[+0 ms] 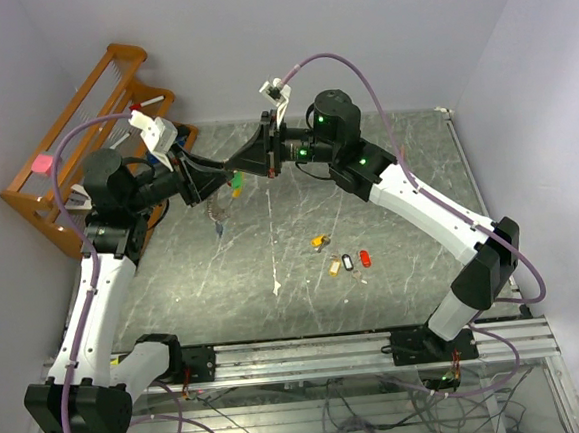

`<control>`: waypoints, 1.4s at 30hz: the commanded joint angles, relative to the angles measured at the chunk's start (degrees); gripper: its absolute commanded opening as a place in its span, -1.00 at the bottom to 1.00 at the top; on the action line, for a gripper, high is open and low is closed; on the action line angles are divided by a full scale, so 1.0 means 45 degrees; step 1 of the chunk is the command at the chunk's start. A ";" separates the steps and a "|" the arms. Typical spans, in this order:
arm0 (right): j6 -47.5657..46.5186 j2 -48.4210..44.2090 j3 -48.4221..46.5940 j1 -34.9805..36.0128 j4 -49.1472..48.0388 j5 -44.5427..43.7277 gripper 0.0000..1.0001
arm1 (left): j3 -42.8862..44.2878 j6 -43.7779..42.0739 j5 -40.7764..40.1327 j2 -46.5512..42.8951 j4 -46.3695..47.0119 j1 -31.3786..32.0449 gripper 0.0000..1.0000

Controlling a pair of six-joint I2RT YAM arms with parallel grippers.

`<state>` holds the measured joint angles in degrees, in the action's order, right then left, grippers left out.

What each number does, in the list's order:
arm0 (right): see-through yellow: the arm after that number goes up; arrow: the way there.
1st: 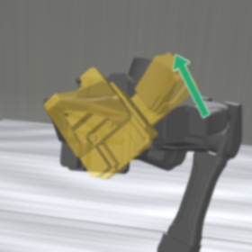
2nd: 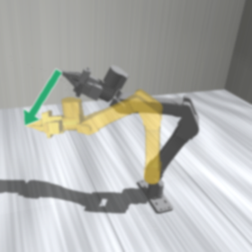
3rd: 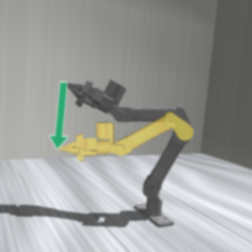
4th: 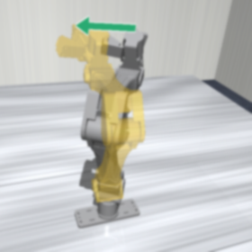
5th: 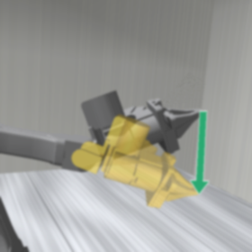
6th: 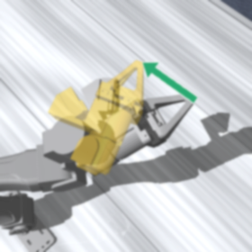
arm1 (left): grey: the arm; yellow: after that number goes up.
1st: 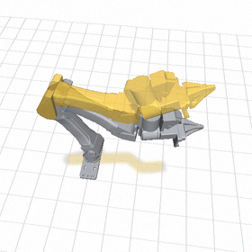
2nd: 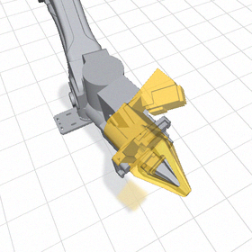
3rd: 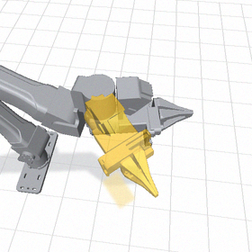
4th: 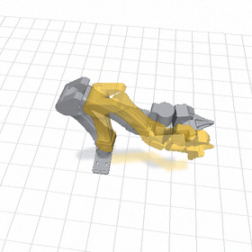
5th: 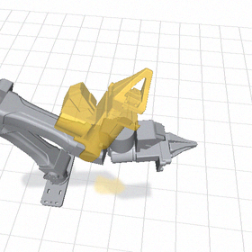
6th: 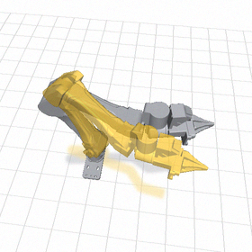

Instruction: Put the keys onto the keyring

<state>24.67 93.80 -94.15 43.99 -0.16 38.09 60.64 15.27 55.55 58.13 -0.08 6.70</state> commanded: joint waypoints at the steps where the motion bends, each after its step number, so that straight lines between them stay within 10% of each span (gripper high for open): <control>1: 0.0122 0.0038 0.0065 0.0132 -0.0649 0.0287 -1.00 | -0.0097 -0.0051 0.0257 -0.0056 0.0578 0.0093 -0.51; 13: 0.0256 0.0051 0.0244 0.0127 -0.0881 0.0342 -0.85 | -0.0136 -0.0312 0.0269 -0.0259 0.0501 0.0093 -0.86; 19: 0.0321 0.0005 0.0298 0.0114 -0.0977 0.0317 -0.52 | -0.0051 -0.0800 0.0180 -0.0446 0.0013 0.0113 -0.86; 42: -0.1225 -0.1990 0.0582 -0.2255 0.1261 -0.0380 -0.29 | 0.0820 -0.3468 0.2560 -0.0733 -0.3040 0.0113 -0.86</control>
<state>22.59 86.21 -91.79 33.56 3.11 35.99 61.98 0.36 62.04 56.27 -14.63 6.87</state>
